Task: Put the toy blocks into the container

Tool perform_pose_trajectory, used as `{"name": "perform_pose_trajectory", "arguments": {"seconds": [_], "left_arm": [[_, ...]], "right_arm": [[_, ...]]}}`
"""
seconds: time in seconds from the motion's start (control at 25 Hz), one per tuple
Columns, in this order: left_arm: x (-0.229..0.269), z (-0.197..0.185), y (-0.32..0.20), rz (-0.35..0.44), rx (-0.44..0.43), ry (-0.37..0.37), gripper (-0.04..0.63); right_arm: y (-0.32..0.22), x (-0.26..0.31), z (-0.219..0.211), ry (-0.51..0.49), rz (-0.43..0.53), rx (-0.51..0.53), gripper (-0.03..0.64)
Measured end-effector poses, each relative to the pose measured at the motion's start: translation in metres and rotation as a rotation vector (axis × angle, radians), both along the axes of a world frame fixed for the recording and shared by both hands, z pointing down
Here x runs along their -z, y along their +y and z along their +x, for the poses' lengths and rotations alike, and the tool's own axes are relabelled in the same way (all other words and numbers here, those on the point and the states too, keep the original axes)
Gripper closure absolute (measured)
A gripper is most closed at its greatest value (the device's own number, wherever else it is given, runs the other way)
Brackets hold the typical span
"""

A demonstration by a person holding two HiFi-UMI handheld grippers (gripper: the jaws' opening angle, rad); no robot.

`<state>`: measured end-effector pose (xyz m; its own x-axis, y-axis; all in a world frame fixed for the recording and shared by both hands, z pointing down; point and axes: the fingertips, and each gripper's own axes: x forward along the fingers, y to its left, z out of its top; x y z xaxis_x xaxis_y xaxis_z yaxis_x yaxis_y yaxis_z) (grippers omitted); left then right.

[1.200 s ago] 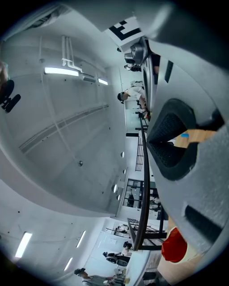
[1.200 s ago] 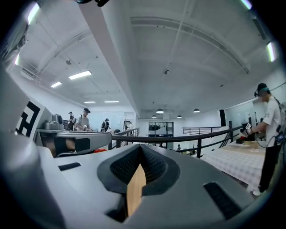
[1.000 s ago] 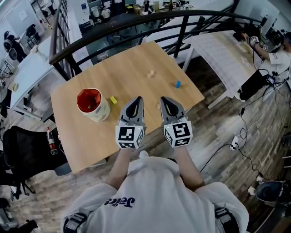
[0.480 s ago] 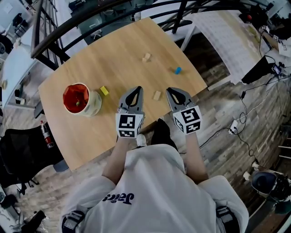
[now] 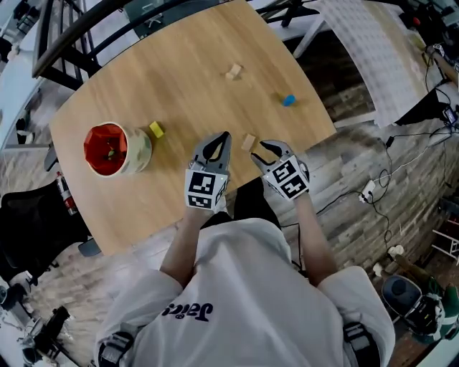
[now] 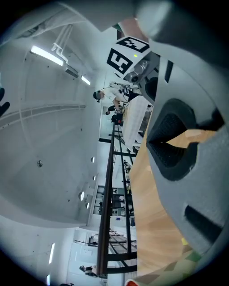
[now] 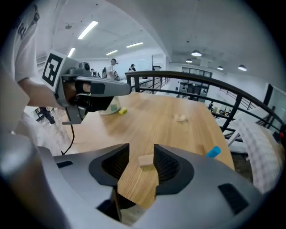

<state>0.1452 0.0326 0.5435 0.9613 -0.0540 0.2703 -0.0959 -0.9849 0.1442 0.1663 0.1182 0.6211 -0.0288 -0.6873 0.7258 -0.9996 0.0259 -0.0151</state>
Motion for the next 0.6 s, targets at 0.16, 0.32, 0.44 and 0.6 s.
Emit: {"name": "perform_pose_trajectory", "arguments": {"seconds": [0.16, 0.32, 0.44, 0.6], "left_arm": [[-0.026, 0.002, -0.002, -0.048, 0.004, -0.026, 0.588], [-0.045, 0.006, -0.006, -0.056, 0.016, -0.056, 0.588], [-0.054, 0.010, -0.009, -0.056, 0.024, -0.076, 0.588], [-0.063, 0.014, -0.013, -0.060, 0.036, -0.096, 0.588]], "right_arm": [[-0.005, -0.044, 0.004, -0.021, -0.125, 0.067, 0.380], [-0.015, -0.075, 0.012, 0.014, -0.209, 0.143, 0.351], [-0.020, -0.095, 0.013, 0.020, -0.246, 0.170, 0.350], [-0.021, -0.115, 0.014, 0.033, -0.296, 0.198, 0.350]]}}
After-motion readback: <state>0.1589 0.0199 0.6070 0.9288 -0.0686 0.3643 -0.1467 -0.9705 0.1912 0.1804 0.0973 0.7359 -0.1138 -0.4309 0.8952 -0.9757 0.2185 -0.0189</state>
